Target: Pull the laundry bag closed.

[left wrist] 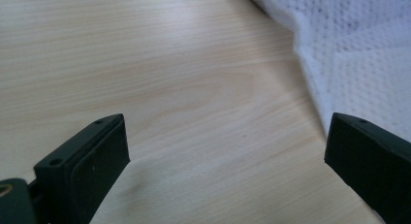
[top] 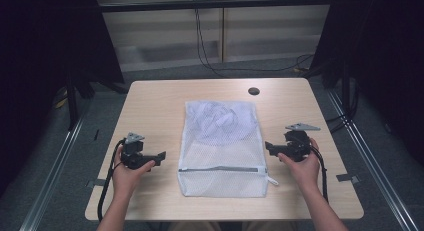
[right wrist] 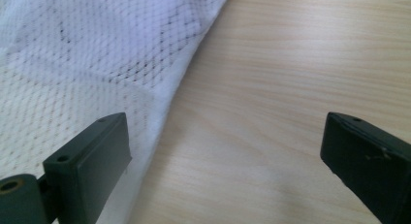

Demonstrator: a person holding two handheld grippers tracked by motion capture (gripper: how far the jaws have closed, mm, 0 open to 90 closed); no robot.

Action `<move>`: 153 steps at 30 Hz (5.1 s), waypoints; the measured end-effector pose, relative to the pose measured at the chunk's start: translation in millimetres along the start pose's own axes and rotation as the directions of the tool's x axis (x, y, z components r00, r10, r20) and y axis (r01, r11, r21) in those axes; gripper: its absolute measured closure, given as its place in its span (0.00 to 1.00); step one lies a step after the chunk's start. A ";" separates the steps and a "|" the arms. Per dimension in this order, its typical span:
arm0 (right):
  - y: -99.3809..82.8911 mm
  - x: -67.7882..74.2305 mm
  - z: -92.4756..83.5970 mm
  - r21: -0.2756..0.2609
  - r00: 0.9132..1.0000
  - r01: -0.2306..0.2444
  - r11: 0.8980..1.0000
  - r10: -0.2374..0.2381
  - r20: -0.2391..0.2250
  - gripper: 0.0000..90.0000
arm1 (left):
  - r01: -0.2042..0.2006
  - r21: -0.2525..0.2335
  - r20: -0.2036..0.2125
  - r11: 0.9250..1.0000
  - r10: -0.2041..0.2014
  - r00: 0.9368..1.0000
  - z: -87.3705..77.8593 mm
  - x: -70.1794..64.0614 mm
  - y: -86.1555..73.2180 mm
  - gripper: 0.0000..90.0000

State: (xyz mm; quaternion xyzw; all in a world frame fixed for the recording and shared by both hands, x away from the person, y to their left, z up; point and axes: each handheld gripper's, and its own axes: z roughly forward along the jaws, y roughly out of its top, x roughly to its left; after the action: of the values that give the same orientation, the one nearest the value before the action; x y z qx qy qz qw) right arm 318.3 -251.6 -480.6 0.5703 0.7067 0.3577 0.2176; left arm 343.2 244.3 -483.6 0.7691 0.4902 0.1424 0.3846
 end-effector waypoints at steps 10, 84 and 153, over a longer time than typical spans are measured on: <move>10.0 21.8 0.0 0.017 0.997 0.032 0.999 -0.030 -0.074 0.05 | 0.034 0.014 0.068 0.999 -0.035 0.997 -2.6 -4.2 0.7 0.02; 27.3 181.1 51.9 0.178 0.902 0.070 0.981 0.014 -0.431 0.38 | 0.027 0.061 0.236 0.998 -0.041 0.971 -19.4 -17.3 0.7 0.02; 19.7 228.2 84.8 0.336 0.795 0.019 0.942 0.190 -0.576 0.85 | 0.041 0.085 0.229 0.996 -0.059 0.972 -19.8 -13.6 -0.9 0.03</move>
State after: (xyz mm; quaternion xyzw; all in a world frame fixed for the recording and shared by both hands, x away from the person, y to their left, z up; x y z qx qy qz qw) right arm 333.7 -8.4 -497.9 0.4869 0.7610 0.4082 -0.1312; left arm 324.3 241.7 -469.0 0.7826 0.4666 0.0225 0.4114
